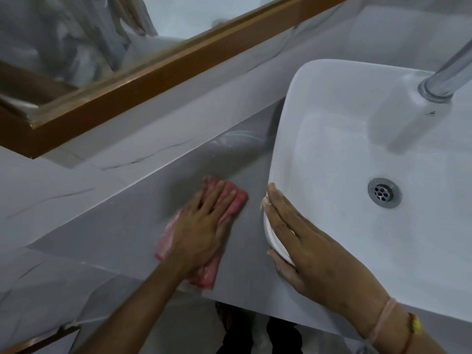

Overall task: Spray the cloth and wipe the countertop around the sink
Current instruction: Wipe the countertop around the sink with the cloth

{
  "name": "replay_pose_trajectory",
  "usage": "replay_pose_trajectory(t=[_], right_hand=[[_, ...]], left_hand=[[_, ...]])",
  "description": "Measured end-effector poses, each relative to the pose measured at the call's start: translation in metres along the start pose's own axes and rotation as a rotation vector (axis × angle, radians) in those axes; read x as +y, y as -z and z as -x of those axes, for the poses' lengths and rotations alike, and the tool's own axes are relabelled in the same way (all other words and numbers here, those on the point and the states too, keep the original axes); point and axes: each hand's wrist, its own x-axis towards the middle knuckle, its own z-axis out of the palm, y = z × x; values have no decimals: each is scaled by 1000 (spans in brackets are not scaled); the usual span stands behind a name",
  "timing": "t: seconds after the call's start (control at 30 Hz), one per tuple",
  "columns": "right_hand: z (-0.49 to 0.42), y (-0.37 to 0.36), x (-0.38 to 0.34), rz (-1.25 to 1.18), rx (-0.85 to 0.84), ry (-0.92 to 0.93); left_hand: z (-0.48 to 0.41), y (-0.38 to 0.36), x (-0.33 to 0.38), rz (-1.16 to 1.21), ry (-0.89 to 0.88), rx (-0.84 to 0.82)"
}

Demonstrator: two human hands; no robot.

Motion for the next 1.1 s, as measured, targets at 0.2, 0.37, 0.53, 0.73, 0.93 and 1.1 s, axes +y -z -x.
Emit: replay_pose_trajectory(t=[0.2, 0.37, 0.53, 0.73, 0.93, 1.1], right_hand=[[0, 0, 0, -29, 30, 19], [0, 3, -1, -40, 31, 24], [0, 2, 0, -34, 47, 29], [0, -1, 0, -27, 54, 39], [5, 11, -3, -10, 264, 91], [67, -26, -61, -179, 421, 181]], left_hand=[[-86, 28, 3, -150, 153, 97], [-96, 19, 47, -117, 19, 32], [-5, 2, -5, -55, -75, 20], [-91, 17, 16, -170, 126, 74], [-5, -11, 59, -56, 87, -32], [45, 3, 46, 139, 277, -65]])
